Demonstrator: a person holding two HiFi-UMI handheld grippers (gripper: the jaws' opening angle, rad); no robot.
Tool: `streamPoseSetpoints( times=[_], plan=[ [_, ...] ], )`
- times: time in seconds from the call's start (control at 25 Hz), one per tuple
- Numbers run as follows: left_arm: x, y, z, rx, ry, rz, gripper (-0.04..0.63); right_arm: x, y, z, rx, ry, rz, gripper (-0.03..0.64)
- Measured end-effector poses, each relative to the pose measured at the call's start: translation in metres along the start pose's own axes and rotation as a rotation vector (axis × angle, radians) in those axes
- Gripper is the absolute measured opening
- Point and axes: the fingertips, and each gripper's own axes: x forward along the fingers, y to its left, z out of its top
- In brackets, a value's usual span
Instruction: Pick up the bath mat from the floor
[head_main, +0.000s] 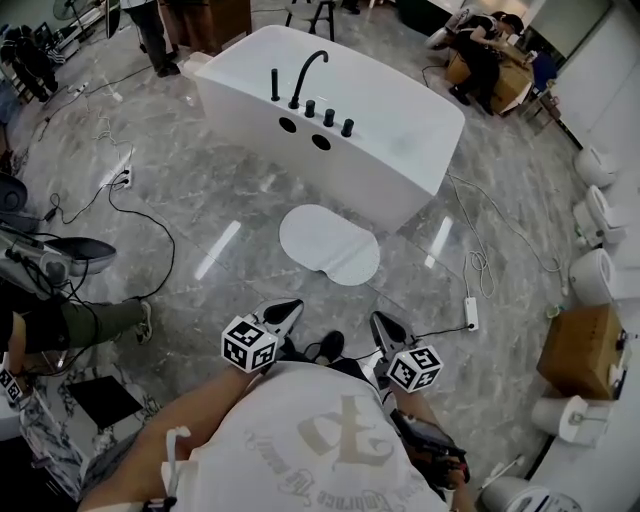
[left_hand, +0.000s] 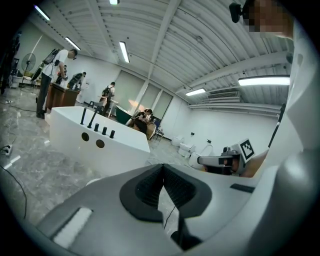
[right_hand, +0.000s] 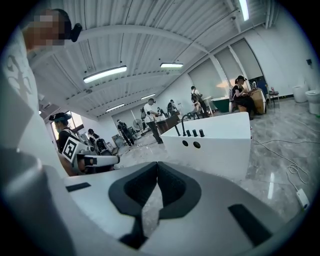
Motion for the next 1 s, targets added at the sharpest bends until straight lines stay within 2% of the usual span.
streamPoseSetpoints(
  times=[0.36,1.0],
  plan=[
    [-0.029,0.015,-0.004,-0.001,-0.019,-0.001,0.006,0.013,0.032,-0.010,-0.010,0.006,-0.010,0.006],
    [-0.047,0.039,-0.007,-0.035,-0.074,0.052,0.006,0.038,0.051,-0.007,-0.076,0.054,0.017,0.006]
  ],
)
